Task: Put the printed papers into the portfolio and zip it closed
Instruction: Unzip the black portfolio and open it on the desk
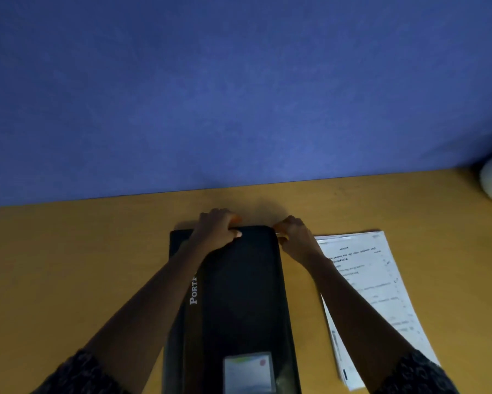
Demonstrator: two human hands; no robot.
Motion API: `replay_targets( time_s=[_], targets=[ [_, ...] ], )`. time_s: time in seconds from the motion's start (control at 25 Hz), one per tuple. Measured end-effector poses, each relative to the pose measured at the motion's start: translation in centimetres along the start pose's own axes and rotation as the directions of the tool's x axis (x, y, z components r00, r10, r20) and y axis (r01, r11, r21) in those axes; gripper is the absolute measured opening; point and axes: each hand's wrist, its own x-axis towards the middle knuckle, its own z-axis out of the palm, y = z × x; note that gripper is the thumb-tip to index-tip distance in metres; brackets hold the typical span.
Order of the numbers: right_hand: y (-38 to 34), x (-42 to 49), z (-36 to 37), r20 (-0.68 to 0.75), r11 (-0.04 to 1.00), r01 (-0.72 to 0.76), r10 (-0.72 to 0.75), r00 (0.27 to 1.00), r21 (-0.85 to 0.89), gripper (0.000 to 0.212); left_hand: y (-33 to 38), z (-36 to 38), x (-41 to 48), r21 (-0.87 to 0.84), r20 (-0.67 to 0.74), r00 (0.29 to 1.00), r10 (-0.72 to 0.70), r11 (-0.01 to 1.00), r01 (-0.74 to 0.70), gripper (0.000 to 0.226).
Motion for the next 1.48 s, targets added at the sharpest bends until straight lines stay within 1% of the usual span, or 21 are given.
replay_targets(
  time_s=[0.08,0.2,0.32,0.48,0.64,0.76,0.84,0.92,0.96,1.04,1.12,1.16,1.24,1.36,1.48],
  targets=[
    [0.0,-0.1,0.2,-0.028,0.996,0.025,-0.027,0.999,-0.084,0.028,1.9,1.5,0.9,0.003,-0.017,1.000,0.022,1.000,-0.022,0.036],
    [-0.2,-0.5,0.6,-0.072,0.980,0.053,-0.068,0.995,-0.194,0.024,2.9,2.7,1.8,0.035,-0.098,0.995,-0.024,0.999,0.028,0.027],
    [-0.7,-1.7,1.2,-0.117,0.972,0.011,-0.040,0.992,-0.236,0.020,2.9,2.9,2.2,0.047,-0.106,0.993,-0.053,0.997,0.058,0.025],
    [-1.0,-5.7,2.6,-0.178,0.979,-0.063,0.028,0.984,-0.195,0.016,2.8,2.9,2.5,0.008,-0.112,0.993,-0.043,0.999,0.044,0.023],
    [-1.4,-11.0,4.6,-0.165,0.990,-0.097,0.078,0.983,-0.106,0.014,2.9,3.2,2.6,0.041,-0.135,0.990,-0.038,0.998,0.044,0.018],
    [-2.0,-15.4,5.8,-0.169,0.990,-0.119,0.106,0.980,-0.072,0.012,3.0,3.3,2.3,0.098,-0.151,0.987,-0.048,0.993,0.064,0.018],
    [-2.2,-18.4,6.7,-0.161,0.988,-0.149,0.139,0.977,-0.050,0.012,3.5,3.5,1.6,0.238,-0.188,0.982,-0.002,0.970,0.047,0.025],
    [-2.6,-21.0,7.3,-0.139,0.982,-0.187,0.182,0.973,-0.024,0.012,4.3,4.1,0.0,0.408,-0.209,0.966,0.149,0.912,-0.052,0.039],
    [-2.8,-22.0,7.4,-0.134,0.978,-0.208,0.204,0.970,-0.013,0.013,4.8,4.8,-1.2,0.440,-0.184,0.952,0.244,0.887,-0.142,0.046],
    [-3.3,-23.8,7.8,-0.153,0.973,-0.230,0.226,0.962,-0.006,0.017,5.9,6.9,-4.5,0.413,-0.053,0.913,0.404,0.842,-0.348,0.053],
    [-3.9,-25.2,8.1,-0.181,0.970,-0.243,0.238,0.954,-0.008,0.019,6.8,9.7,-8.2,0.352,0.113,0.858,0.502,0.787,-0.507,0.052],
    [-4.0,-26.0,8.3,-0.195,0.969,-0.247,0.242,0.951,-0.005,0.019,7.1,11.0,-9.9,0.333,0.183,0.830,0.526,0.762,-0.556,0.051],
    [-4.1,-27.9,8.8,-0.210,0.967,-0.256,0.249,0.945,-0.009,0.019,7.6,13.0,-12.9,0.328,0.268,0.787,0.555,0.716,-0.616,0.048],
    [-4.5,-30.6,9.7,-0.204,0.959,-0.282,0.273,0.940,-0.013,0.019,8.3,14.8,-16.1,0.371,0.322,0.745,0.584,0.646,-0.667,0.042],
    [-5.3,-33.3,10.8,-0.245,0.948,-0.317,0.312,0.918,0.019,0.019,9.5,16.4,-18.8,0.437,0.359,0.707,0.609,0.560,-0.704,0.038]
  ],
)
